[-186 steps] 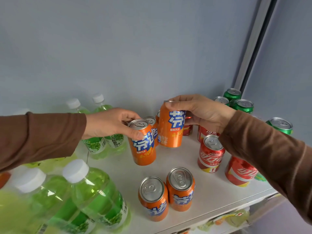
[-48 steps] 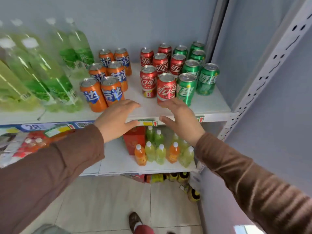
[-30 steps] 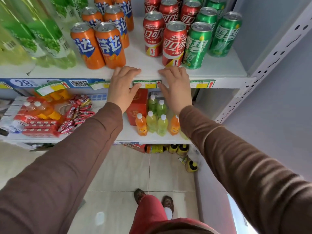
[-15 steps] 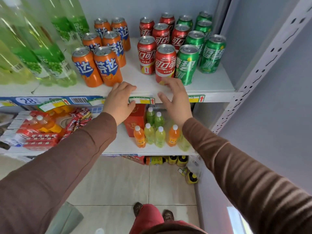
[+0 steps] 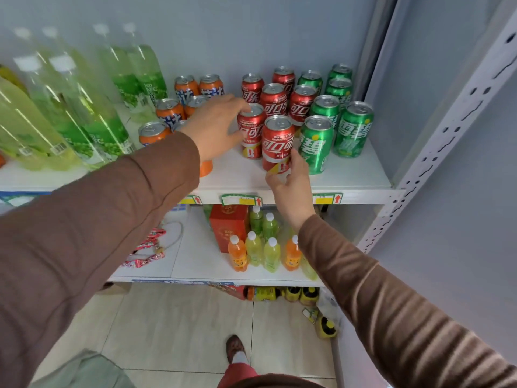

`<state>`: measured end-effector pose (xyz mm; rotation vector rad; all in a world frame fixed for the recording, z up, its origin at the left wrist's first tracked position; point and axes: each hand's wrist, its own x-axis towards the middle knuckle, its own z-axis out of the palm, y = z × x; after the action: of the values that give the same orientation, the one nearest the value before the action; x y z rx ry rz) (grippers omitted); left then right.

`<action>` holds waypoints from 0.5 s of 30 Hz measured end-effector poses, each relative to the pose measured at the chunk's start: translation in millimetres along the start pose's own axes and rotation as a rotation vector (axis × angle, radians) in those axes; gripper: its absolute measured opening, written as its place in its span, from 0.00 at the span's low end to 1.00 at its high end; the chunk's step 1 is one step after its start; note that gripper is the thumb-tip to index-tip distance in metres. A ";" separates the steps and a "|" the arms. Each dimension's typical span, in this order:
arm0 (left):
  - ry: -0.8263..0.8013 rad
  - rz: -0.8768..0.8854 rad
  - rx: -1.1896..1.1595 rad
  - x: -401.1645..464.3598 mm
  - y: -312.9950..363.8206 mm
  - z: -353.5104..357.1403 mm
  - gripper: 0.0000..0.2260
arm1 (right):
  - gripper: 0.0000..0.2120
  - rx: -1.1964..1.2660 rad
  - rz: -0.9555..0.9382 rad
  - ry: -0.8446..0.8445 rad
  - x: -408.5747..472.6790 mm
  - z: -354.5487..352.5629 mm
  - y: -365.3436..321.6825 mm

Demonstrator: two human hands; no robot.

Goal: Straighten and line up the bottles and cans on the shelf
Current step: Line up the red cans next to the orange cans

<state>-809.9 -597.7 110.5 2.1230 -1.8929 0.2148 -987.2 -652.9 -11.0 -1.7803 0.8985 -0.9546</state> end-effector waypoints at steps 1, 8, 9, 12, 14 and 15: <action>-0.028 -0.001 0.011 10.9 -4.0 -4.3 0.22 | 0.37 -0.031 -0.018 0.001 3.0 2.0 0.3; -0.379 -0.037 0.029 82.1 -27.3 -21.0 0.37 | 0.42 0.024 0.013 -0.014 32.7 15.8 0.7; -0.444 -0.035 0.001 89.5 -28.5 -19.9 0.38 | 0.42 0.064 0.000 -0.014 37.5 15.9 -0.1; -0.585 0.001 -0.087 105.9 -31.1 -11.5 0.37 | 0.44 0.156 0.011 -0.031 48.4 15.0 -2.4; -0.624 0.052 -0.081 112.5 -32.6 -3.6 0.31 | 0.45 0.196 0.044 -0.058 53.7 15.0 1.1; -0.623 0.079 -0.080 115.3 -35.0 1.1 0.28 | 0.43 0.205 0.059 -0.071 55.6 14.3 1.8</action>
<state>-760.8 -703.7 139.9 2.2275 -2.2530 -0.5643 -950.5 -696.6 -4.2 -1.5950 0.7759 -0.9062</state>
